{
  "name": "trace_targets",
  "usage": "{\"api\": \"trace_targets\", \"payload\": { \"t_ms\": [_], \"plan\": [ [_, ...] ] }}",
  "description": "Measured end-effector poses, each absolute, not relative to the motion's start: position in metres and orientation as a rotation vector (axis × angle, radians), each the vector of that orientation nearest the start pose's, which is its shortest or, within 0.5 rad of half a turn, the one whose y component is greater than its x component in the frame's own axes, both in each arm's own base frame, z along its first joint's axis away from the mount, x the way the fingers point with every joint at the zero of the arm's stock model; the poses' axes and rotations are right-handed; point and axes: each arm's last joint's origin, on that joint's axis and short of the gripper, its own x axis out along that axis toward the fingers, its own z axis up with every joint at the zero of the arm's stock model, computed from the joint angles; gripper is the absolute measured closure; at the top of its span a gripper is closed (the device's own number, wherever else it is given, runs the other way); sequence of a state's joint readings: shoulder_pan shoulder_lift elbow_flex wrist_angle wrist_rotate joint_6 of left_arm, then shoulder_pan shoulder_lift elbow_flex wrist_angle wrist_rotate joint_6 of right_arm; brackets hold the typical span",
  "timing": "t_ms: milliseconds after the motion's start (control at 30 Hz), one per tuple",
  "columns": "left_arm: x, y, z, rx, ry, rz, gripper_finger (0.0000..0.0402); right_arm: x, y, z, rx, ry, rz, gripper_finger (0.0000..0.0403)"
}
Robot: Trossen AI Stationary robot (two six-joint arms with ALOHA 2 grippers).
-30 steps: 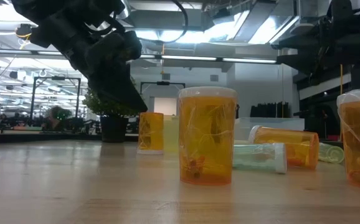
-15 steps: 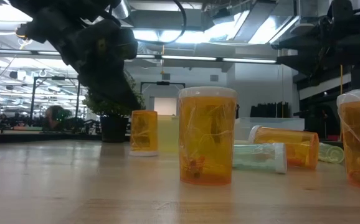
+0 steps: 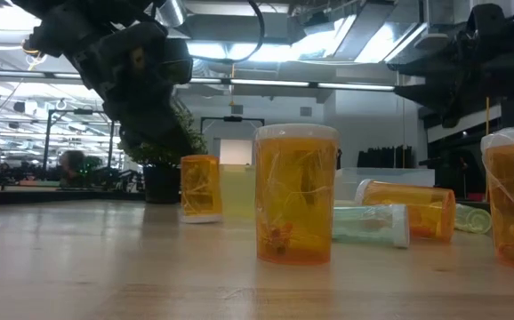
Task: Pick and place medicine bottles into bin by pill shape (circle, oval)
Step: Put the large orange pill bottle into the transparent bin
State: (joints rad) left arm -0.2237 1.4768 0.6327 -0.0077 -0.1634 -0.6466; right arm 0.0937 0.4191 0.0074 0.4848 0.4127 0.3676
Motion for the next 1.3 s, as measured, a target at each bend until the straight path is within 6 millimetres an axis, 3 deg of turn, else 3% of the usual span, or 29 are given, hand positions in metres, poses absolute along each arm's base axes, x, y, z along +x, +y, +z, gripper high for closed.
{"api": "trace_targets", "payload": {
  "t_ms": [133,233,367,767,1300],
  "plan": [
    [0.26,-0.055,0.15,-0.471,0.84,0.194,0.0401,0.122,0.0,0.174,0.402,-0.124,-0.279,0.0189],
    [0.243,-0.054,0.131,-0.465,1.044,0.225,0.0401,0.122,0.001,0.174,0.401,-0.122,-0.277,0.0189],
    [0.234,-0.051,0.133,-0.487,1.184,0.327,0.04,0.122,0.0,0.174,0.397,-0.121,-0.277,0.0189],
    [0.259,-0.054,0.166,-0.385,1.026,0.275,0.0399,0.122,0.001,0.173,0.396,-0.108,-0.271,0.0189],
    [0.271,-0.055,0.175,-0.356,0.89,0.244,0.0398,0.123,0.002,0.172,0.393,-0.086,-0.232,0.0189]
  ]
}}
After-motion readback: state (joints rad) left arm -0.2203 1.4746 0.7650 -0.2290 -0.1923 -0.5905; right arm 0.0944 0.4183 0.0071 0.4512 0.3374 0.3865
